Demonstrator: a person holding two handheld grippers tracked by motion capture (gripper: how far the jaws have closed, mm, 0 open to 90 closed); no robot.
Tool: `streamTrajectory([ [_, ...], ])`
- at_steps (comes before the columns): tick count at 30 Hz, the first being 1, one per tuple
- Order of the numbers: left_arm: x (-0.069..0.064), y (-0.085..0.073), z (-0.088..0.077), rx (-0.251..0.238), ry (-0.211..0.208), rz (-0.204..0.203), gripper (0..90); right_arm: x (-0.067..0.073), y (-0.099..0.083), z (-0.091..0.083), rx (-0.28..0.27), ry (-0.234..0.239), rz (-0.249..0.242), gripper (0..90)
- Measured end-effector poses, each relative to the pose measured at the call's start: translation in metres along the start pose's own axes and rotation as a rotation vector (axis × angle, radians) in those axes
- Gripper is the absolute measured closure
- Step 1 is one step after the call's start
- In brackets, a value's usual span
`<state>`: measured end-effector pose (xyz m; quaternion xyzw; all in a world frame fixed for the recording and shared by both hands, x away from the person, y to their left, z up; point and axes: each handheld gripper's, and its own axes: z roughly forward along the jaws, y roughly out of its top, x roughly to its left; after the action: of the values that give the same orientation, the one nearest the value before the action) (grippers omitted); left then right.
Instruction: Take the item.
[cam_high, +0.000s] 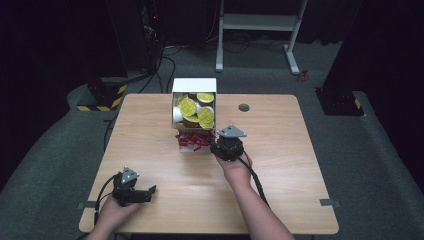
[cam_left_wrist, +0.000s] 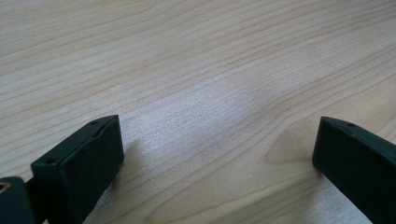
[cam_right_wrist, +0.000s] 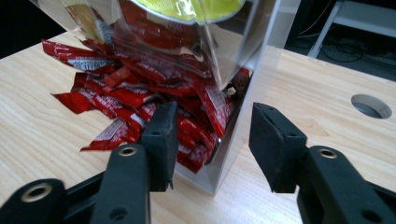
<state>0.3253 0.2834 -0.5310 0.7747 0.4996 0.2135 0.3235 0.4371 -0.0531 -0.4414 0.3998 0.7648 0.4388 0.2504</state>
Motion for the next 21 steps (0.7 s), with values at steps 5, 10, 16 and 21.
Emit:
streamTrajectory([
  [5, 0.000, 0.000, 0.000, 0.000, 0.000, 0.000, 2.2, 0.000, 0.000, 0.004, 0.013, -0.009, -0.014, 62.8],
  [10, 0.000, 0.000, 0.000, 0.000, 0.000, -0.001, 2.2, -0.002, 0.003, 0.008, 0.021, -0.003, -0.022, 69.3],
  [16, 0.000, 0.000, 0.000, 0.000, 0.000, 0.001, 2.2, -0.003, 0.004, 0.014, 0.027, 0.003, -0.003, 72.1],
  [21, 0.000, 0.000, 0.000, 0.005, 0.001, 0.004, 2.4, -0.003, 0.004, 0.016, 0.022, 0.013, -0.005, 75.4],
])
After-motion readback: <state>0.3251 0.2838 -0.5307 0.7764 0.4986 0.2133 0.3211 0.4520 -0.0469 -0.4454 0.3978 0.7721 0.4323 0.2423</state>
